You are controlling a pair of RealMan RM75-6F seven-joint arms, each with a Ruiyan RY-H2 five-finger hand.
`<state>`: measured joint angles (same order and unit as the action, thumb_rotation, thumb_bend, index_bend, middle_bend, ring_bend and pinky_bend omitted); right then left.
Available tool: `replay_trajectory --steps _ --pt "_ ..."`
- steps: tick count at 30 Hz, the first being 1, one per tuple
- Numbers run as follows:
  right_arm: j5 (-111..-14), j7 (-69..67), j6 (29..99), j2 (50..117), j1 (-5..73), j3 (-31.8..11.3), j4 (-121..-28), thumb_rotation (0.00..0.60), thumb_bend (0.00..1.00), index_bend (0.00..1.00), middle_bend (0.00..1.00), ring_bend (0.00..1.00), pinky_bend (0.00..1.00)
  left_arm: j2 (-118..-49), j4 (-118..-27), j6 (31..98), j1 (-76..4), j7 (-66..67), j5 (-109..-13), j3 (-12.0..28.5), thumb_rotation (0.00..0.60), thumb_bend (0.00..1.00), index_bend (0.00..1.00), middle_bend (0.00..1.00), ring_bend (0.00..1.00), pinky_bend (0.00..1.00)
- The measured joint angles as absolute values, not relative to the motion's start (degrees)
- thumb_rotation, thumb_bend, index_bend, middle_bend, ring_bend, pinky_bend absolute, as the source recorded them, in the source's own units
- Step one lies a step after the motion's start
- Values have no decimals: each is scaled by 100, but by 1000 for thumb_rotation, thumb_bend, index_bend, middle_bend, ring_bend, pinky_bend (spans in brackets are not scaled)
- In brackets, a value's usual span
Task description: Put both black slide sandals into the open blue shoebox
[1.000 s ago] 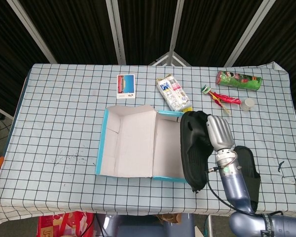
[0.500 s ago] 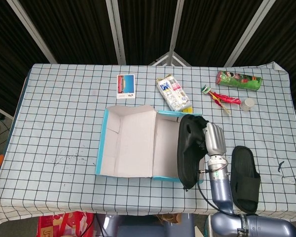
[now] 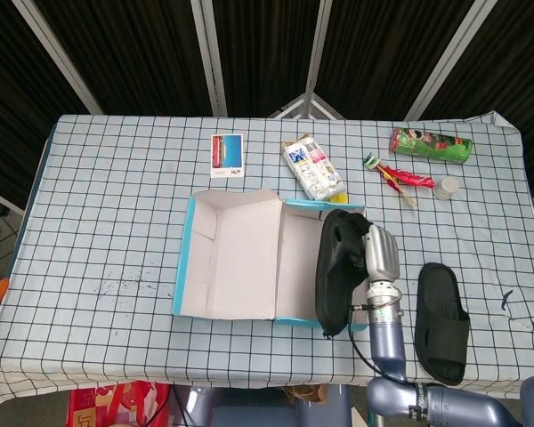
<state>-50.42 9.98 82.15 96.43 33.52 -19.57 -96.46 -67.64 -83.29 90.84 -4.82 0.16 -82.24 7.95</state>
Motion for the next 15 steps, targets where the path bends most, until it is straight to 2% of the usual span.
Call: replay_trajectory --steps 8,15 --pt "-5182 1279 8093 10063 3573 -2112 -9099 600 636 634 516 518 365 -6750 -8325 9066 -459 -5 -8127 825 600 373 54 0 0 131" --pt "-5135 1762 7955 10186 3716 -2172 -8994 600 636 634 516 518 365 -6744 -8331 8958 -476 35 -8047 831 600 373 54 0 0 131"
